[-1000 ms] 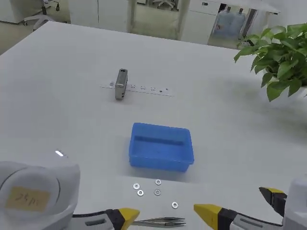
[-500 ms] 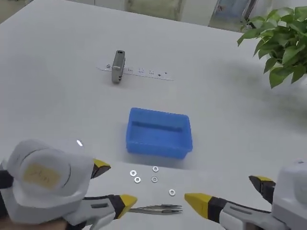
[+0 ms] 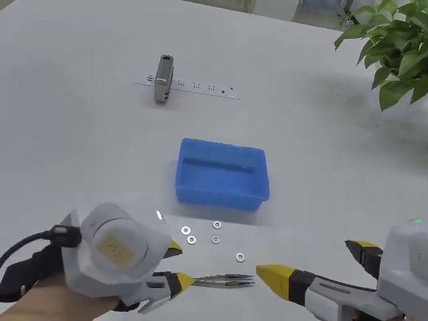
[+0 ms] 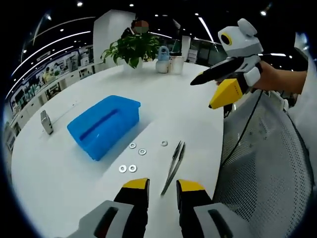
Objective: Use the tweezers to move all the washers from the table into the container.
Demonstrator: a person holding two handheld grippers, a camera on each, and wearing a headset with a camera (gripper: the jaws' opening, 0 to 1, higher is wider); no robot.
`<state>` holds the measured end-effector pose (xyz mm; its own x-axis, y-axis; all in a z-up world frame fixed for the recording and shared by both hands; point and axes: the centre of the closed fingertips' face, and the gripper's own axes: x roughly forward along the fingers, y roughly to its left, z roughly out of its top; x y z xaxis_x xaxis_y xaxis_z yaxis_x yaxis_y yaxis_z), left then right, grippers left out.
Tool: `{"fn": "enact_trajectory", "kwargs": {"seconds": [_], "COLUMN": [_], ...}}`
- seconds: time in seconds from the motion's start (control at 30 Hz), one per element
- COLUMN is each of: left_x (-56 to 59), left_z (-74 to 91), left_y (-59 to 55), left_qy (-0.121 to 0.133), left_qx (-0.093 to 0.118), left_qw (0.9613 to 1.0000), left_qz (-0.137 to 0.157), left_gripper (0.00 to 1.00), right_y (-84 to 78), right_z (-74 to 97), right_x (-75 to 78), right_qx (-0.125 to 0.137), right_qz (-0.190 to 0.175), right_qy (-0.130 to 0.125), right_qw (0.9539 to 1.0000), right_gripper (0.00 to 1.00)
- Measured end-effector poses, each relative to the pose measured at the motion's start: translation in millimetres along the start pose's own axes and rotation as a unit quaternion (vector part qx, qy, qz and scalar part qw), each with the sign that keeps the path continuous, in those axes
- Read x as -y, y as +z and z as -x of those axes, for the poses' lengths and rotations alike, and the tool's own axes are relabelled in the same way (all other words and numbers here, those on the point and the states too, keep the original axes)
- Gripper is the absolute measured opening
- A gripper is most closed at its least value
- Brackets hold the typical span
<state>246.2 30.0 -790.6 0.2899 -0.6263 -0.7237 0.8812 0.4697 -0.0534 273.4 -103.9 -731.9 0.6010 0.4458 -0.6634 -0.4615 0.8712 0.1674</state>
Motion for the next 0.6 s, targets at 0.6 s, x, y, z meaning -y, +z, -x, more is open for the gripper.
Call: {"fn": "enact_trajectory", "kwargs": {"seconds": [0.6], "left_x": [1.5], "left_z": [-26.9], "left_y": [-27.5], "left_qy": [-0.031], "left_qx": [-0.037], "left_qw": [0.9970], "left_qz": [-0.060], "left_gripper": [0.05], "right_y": [-8.7], "right_z": [-5.5], "right_x": [-5.5], "right_qx": [-0.024], "right_qz": [0.011], "right_qy": [0.010], "right_qw": [0.9996], "right_gripper": [0.99]}}
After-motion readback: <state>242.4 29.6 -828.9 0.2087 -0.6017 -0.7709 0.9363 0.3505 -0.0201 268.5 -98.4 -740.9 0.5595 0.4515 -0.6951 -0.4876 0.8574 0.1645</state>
